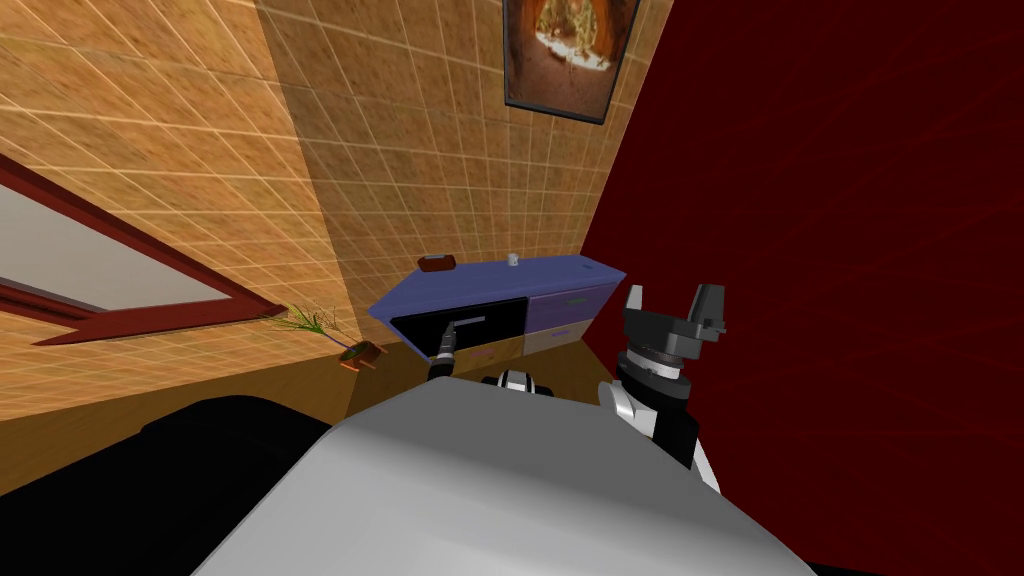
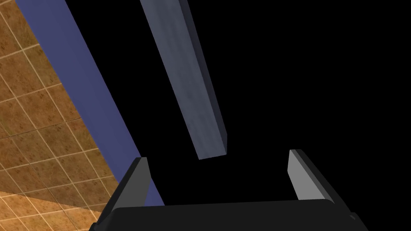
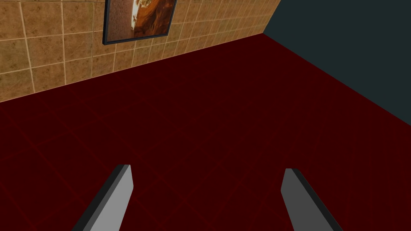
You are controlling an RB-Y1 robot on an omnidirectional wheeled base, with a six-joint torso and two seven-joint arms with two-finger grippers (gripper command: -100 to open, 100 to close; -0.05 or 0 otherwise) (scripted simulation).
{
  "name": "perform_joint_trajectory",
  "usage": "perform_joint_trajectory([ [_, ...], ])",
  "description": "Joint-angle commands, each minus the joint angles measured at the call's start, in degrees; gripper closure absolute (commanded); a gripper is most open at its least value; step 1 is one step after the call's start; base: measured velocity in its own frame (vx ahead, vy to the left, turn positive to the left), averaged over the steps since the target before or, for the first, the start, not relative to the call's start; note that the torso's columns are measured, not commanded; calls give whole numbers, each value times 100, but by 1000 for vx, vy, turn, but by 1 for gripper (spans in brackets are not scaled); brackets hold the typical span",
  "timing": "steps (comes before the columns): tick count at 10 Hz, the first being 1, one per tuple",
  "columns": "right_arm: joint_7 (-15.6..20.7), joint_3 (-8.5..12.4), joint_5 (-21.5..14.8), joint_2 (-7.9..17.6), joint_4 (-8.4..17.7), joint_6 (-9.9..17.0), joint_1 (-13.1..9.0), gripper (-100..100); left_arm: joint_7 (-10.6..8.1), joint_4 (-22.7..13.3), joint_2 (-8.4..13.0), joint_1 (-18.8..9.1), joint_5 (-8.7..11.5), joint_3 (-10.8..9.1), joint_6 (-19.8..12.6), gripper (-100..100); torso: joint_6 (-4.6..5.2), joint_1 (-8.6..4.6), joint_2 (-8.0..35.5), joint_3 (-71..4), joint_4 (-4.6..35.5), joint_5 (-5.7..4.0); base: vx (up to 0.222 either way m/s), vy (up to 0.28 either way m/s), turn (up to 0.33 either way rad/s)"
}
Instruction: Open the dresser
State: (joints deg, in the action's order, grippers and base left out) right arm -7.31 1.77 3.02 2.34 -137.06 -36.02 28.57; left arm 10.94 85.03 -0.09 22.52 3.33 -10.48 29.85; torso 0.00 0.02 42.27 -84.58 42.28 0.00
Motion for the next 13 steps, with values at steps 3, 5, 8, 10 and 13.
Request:
perform_joint_trajectory([
  [3, 0, 0, 0, 0, 0, 0, 1, 0, -6, 128, 7, 17, 15, -15, -110, 100, 0, 2, -5, -4, -3, 2, 38, 23, -14],
  [5, 0, -1, 0, -1, 0, 0, -1, 0, -13, 238, 1, 102, 16, 17, -127, 100, 2, -18, 29, 19, -4, 5, -113, -56, 10],
  [8, 0, -1, 0, -1, 1, 1, -3, 0, -24, 405, -8, 230, 16, 65, -156, 100, 3, -14, 17, 10, 5, -3, -180, -78, 6],
  [10, 0, 0, 0, 0, 0, 0, -1, 0, -22, 404, -19, 297, 9, 92, -158, 100, 2, 1, -23, -15, 7, -12, -109, -43, 5],
  [13, 0, -1, 0, -1, 1, 1, -2, 0, -26, 487, -22, 384, 3, 134, -141, 100, 3, -9, 7, 5, 3, -3, -167, -72, 10],
])
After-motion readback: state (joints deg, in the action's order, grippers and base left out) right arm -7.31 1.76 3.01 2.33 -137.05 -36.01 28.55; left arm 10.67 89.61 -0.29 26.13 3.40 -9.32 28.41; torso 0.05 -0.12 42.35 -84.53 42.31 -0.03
